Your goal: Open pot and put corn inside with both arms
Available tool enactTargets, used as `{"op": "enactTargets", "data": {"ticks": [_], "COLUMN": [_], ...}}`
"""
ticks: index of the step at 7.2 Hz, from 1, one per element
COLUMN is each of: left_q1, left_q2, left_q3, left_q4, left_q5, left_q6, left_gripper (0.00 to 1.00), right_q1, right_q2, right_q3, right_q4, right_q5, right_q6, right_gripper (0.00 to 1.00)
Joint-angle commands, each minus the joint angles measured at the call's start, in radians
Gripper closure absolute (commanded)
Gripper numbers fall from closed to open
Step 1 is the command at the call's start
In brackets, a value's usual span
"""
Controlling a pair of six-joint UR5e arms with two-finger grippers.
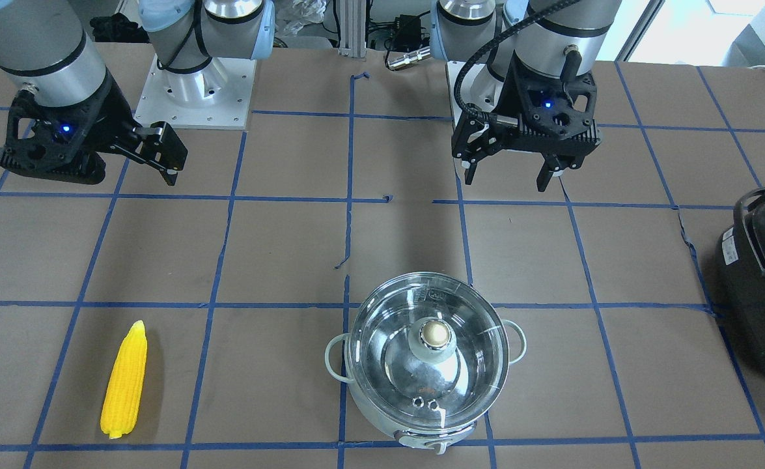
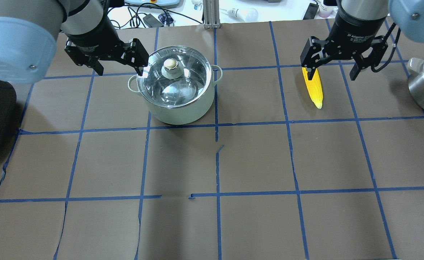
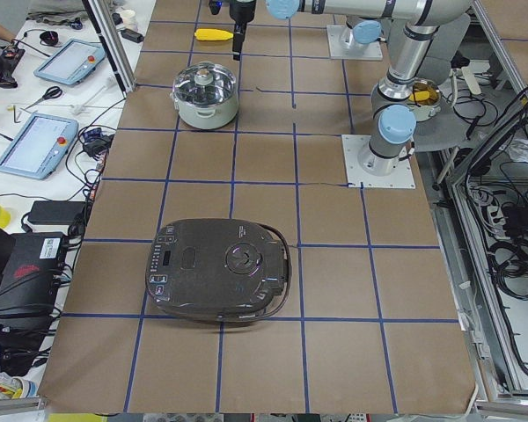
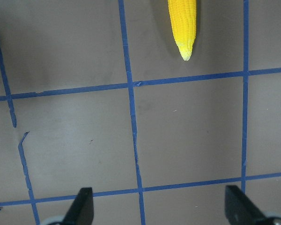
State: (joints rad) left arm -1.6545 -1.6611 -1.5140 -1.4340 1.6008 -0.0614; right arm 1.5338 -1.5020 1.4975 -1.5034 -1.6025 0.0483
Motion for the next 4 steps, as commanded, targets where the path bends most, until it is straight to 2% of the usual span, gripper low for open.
{"op": "enactTargets", "data": {"ticks": [1, 2, 3, 4], "left_q1": [-0.004, -0.013, -0.043, -0.066], "left_q2": [-0.148, -0.228, -0.293, -0.346], "left_q3": [0.081, 0.131, 0.187, 0.23], "left_q4": [0.033, 0.068, 0.076, 0.079], "left_q5": [0.004, 0.001, 0.002, 0.001], "left_q6": [-0.087, -0.134, -0.158, -0.175], "left_gripper": [0.0, 0.0, 0.0, 0.0], "right_q1": [-0.032, -0.076, -0.13, -0.144], "right_q2": [0.002, 0.011, 0.069, 0.104], "right_q3": [0.004, 0.007, 0.009, 0.01], "right_q4": [-0.011, -0.027, -0.044, -0.161], "right_q5": [0.003, 0.006, 0.007, 0.006], "right_q6": [-0.015, -0.098, -0.132, -0.145], "right_gripper": [0.0, 0.0, 0.0, 0.0]}}
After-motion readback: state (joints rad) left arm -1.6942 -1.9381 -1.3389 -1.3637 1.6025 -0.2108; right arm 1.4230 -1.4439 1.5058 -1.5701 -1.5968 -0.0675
